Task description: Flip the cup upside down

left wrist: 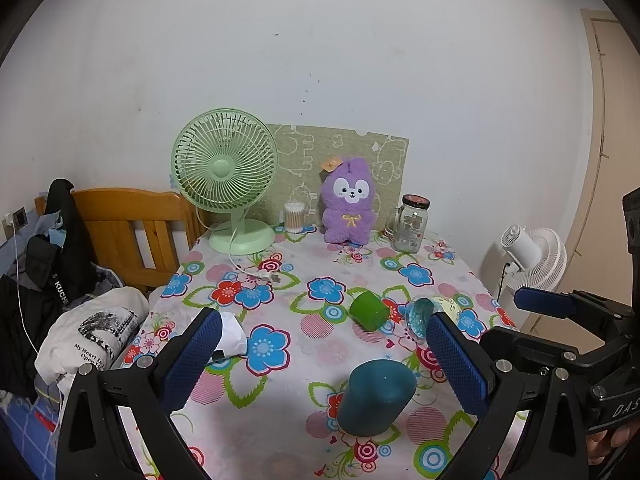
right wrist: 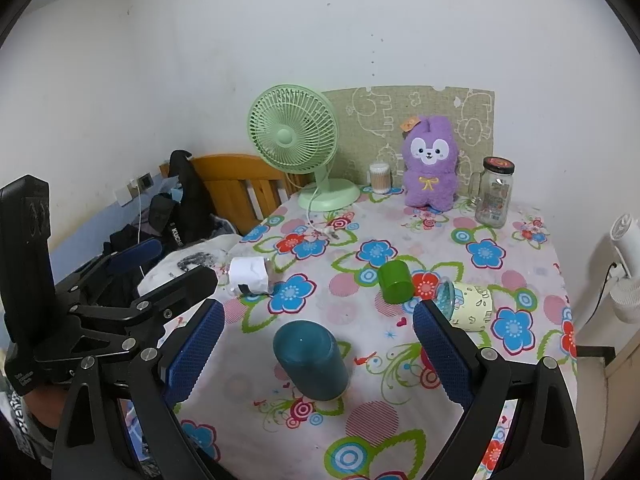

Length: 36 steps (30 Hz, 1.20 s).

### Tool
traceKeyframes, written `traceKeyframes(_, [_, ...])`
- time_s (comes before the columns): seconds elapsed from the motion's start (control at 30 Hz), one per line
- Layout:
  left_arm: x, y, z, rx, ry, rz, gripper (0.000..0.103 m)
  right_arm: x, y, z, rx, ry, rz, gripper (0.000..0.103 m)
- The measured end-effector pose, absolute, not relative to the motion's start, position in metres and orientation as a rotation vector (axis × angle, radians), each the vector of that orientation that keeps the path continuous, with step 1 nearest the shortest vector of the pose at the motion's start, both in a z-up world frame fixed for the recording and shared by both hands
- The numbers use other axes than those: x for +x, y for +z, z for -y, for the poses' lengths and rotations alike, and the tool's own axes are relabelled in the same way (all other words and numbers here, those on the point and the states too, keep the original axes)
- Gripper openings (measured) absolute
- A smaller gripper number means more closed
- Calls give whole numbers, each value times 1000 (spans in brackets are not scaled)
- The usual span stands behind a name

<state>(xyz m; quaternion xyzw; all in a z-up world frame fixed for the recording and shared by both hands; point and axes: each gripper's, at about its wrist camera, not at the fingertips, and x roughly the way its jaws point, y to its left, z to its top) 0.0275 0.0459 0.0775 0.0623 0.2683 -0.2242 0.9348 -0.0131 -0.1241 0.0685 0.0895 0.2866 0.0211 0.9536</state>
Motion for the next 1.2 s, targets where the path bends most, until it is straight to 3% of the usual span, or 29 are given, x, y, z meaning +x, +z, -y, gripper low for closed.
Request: traceKeyframes(1.2, [28, 77, -45, 131, -452, -553, 103, -13, 73, 124, 142, 16, -563, 97])
